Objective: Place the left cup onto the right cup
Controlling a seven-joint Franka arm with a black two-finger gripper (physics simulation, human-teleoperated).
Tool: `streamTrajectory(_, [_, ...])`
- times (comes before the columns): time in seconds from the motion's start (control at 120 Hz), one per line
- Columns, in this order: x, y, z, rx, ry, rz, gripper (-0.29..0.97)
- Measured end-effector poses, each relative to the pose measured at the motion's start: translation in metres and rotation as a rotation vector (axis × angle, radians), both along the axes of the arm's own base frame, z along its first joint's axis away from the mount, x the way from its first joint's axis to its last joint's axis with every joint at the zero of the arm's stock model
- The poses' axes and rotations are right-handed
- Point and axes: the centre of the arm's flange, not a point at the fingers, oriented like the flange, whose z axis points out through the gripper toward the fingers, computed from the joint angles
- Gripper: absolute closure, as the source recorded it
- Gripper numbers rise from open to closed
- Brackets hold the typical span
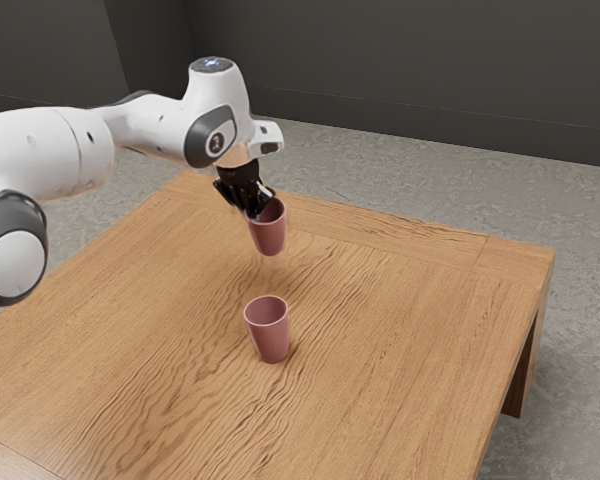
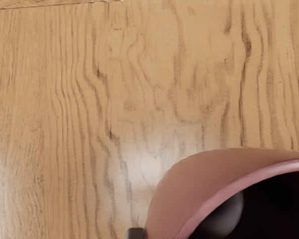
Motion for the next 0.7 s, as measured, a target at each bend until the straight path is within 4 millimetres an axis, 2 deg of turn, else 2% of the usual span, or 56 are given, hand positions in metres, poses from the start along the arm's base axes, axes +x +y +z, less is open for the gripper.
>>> streamTrajectory(0.192, [-0.007, -0.011, 0.032, -0.001, -0.035, -0.014, 0.78])
streamTrajectory(0.4, [-0.015, -0.022, 0.056, -0.002, -0.057, -0.028, 0.78])
streamTrajectory(0.7, [-0.022, -0.061, 0.073, -0.019, -0.076, -0.078, 0.78])
